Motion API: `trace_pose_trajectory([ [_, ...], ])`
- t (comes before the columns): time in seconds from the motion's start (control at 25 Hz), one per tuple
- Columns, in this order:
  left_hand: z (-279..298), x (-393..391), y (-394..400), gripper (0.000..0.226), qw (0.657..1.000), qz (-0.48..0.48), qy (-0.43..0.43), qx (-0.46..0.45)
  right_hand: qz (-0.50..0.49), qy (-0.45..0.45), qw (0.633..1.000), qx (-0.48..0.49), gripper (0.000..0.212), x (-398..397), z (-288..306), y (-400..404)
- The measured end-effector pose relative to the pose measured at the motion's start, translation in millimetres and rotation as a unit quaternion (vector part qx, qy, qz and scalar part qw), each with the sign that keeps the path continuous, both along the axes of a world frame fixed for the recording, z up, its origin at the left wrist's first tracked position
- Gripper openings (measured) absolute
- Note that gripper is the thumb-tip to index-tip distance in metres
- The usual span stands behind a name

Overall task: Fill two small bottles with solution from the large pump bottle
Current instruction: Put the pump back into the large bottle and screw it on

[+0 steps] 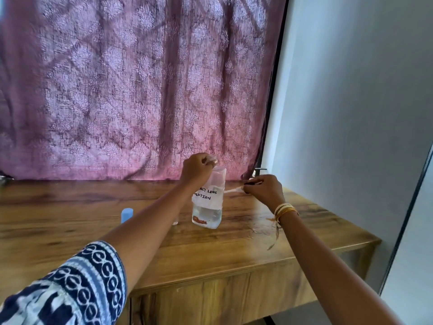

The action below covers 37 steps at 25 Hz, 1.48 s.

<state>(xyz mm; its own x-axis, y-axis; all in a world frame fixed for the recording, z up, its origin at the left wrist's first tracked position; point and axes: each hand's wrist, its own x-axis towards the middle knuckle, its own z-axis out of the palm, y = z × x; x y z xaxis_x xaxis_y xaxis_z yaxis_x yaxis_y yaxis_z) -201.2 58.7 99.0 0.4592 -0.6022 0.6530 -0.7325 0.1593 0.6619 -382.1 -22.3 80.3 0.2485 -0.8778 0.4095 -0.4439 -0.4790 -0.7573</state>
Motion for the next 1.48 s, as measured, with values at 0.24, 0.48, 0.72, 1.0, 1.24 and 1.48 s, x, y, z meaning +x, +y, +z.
trace_pose_trajectory([
  [0.24,5.9,-2.1,31.6,0.021,0.999,-0.017,-0.011,0.028,0.066,-0.193,0.979,0.012,0.039,6.1,60.5,25.0],
  [0.48,-2.4,-3.9,50.8,0.025,0.998,-0.033,0.03,0.035,0.176,-0.296,0.939,0.01,0.017,27.9,114.4,61.1],
  [0.72,-10.0,-8.5,43.5,0.018,0.995,-0.032,0.066,0.061,0.156,-0.233,0.957,-0.08,0.026,48.1,166.0,73.3],
  [1.0,-0.4,-9.0,36.9,0.02,0.993,-0.032,0.089,0.077,0.155,-0.227,0.951,-0.143,0.028,57.5,222.7,92.6],
  [1.24,4.5,-10.7,41.5,0.021,0.992,-0.027,0.094,0.078,0.167,-0.218,0.953,-0.129,0.025,65.8,226.1,105.3],
  [1.48,7.0,-11.9,41.2,0.018,0.991,-0.015,0.103,0.087,0.168,-0.205,0.961,-0.074,0.027,71.9,184.5,93.7],
])
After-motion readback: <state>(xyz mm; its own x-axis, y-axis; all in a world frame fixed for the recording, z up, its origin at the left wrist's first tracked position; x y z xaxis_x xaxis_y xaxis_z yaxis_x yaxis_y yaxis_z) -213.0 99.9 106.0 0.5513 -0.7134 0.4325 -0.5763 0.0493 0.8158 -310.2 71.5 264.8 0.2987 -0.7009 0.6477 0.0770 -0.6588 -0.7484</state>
